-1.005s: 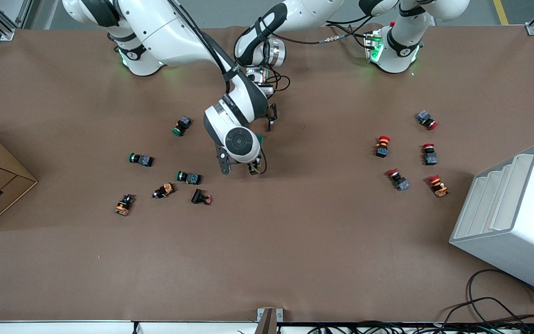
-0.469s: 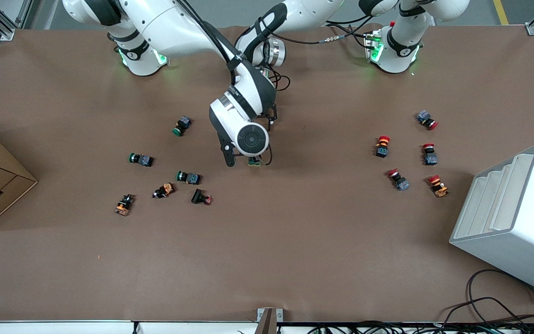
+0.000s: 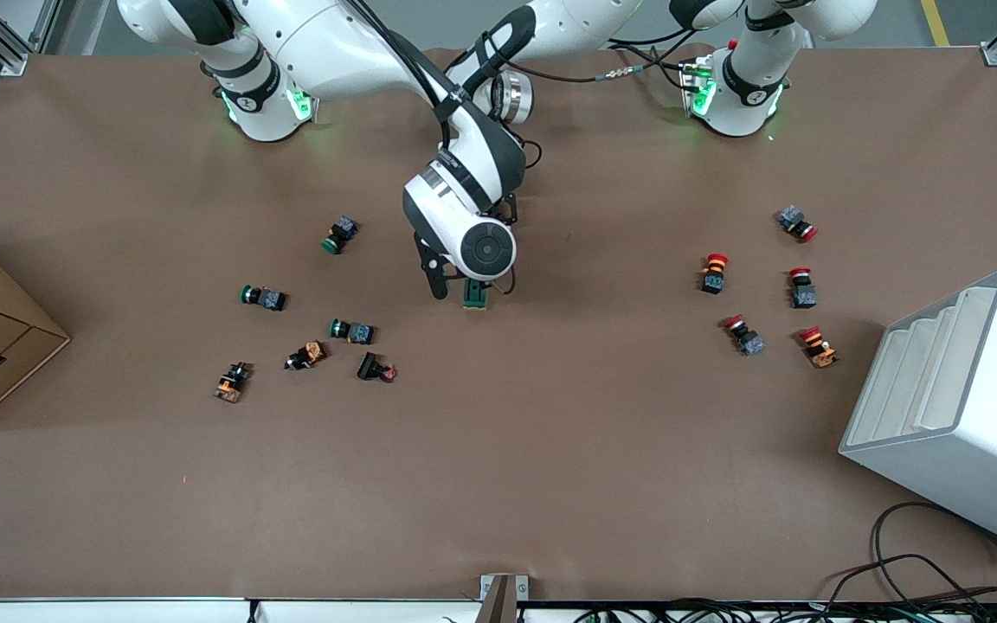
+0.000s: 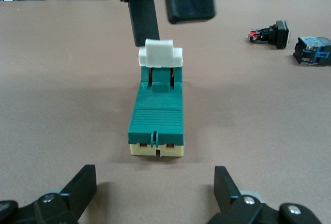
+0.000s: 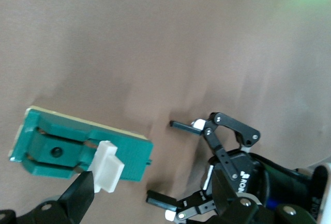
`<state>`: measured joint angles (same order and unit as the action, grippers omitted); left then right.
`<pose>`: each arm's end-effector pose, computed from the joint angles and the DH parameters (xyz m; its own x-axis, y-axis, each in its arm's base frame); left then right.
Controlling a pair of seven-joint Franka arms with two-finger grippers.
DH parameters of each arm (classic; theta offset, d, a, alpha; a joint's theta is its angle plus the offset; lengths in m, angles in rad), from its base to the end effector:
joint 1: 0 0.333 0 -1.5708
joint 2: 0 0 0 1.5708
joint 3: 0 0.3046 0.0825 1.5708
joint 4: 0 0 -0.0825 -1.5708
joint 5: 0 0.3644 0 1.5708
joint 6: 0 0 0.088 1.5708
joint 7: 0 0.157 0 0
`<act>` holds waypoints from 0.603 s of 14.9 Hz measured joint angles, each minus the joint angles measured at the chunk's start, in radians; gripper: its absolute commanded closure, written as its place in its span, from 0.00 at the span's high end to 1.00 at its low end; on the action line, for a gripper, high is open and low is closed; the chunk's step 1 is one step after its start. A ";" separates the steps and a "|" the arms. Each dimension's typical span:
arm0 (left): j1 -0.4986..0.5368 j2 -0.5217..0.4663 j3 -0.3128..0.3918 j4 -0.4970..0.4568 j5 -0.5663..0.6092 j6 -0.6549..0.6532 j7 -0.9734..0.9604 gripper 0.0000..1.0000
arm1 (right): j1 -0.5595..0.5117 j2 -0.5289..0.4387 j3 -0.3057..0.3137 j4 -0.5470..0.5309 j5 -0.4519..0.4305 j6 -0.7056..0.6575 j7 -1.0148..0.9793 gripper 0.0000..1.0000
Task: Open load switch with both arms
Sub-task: 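Push the white lever down with the right gripper to close it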
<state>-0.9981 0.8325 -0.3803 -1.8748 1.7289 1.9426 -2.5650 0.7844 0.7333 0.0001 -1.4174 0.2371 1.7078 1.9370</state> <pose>0.2193 -0.5529 0.0629 0.4995 -0.0162 0.8661 -0.0370 -0.9993 0.0026 0.4218 0.4687 0.1972 0.3195 -0.9471 -0.0289 -0.8301 -0.2945 0.4735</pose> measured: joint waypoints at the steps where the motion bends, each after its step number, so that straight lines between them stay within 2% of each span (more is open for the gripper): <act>1: 0.000 0.000 0.000 0.000 0.000 0.000 0.000 1.00 | 0.003 0.000 0.000 0.000 0.000 -0.020 0.000 1.00; 9: 0.000 0.000 0.000 0.000 0.000 -0.001 0.000 1.00 | 0.037 0.006 0.000 -0.016 -0.025 -0.042 0.000 1.00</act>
<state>-0.9985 0.8329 -0.3803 -1.8745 1.7289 1.9416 -2.5650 0.8214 0.7394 -0.0002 -1.4333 0.2121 1.6660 1.9370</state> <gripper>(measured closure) 0.000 0.000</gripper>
